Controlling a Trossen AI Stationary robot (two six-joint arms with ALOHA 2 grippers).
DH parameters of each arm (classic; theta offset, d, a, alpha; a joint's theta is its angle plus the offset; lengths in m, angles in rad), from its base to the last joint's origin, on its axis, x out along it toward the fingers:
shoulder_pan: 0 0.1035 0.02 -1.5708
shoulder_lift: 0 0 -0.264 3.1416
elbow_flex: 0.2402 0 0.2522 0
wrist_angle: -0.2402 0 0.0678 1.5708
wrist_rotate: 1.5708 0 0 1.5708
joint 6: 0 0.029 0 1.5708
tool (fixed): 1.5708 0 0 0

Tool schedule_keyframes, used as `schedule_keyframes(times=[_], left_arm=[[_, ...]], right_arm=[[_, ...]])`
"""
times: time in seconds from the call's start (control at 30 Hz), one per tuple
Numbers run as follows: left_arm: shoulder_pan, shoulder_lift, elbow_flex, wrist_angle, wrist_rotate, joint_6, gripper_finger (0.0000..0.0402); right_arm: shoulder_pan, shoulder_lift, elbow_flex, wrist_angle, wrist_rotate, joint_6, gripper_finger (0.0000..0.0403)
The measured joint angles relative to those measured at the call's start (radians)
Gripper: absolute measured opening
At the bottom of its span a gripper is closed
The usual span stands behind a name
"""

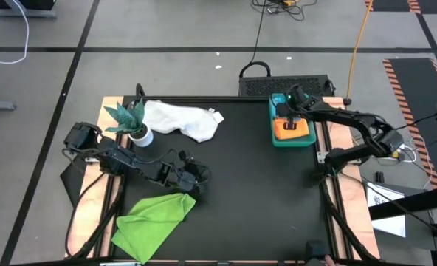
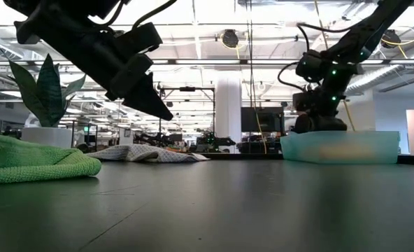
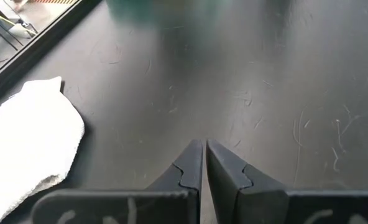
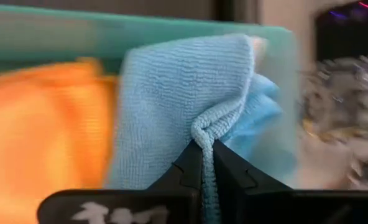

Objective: Fold microfiber towels
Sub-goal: Stack the blue microfiber cloth on top of the light blue microfiber cloth in the green bin

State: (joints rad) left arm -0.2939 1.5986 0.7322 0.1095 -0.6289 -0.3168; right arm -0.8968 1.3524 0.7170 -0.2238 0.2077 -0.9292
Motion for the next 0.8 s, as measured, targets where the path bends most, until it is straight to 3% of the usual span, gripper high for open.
schedule_keyframes(times=[0.17, 0.37, 0.53, 0.6, 0.67, 0.8], left_arm=[[0.000, 0.000, 0.000, 0.006, 0.000, 0.000, 0.0026], [0.000, 0.000, 0.000, 0.017, 0.002, 0.000, 0.0026], [0.000, 0.000, 0.000, 0.017, 0.014, 0.000, 0.0026], [0.000, 0.000, 0.000, 0.020, 0.025, 0.000, 0.0026], [0.000, 0.000, 0.000, 0.022, 0.026, 0.000, 0.0026], [0.000, 0.000, 0.000, 0.022, 0.027, 0.000, 0.0026]], right_arm=[[0.001, 0.023, 0.000, 0.053, 0.082, 0.026, 0.0042], [0.015, 0.069, 0.000, 0.080, 0.166, 0.024, 0.0119], [0.067, 0.061, 0.038, 0.079, 0.382, 0.045, 0.0182], [0.090, 0.046, 0.062, 0.043, 0.445, 0.051, 0.0196], [0.108, 0.029, 0.086, -0.029, 0.440, 0.088, 0.0201], [0.121, 0.024, 0.137, -0.201, 0.416, 0.301, 0.0192]])
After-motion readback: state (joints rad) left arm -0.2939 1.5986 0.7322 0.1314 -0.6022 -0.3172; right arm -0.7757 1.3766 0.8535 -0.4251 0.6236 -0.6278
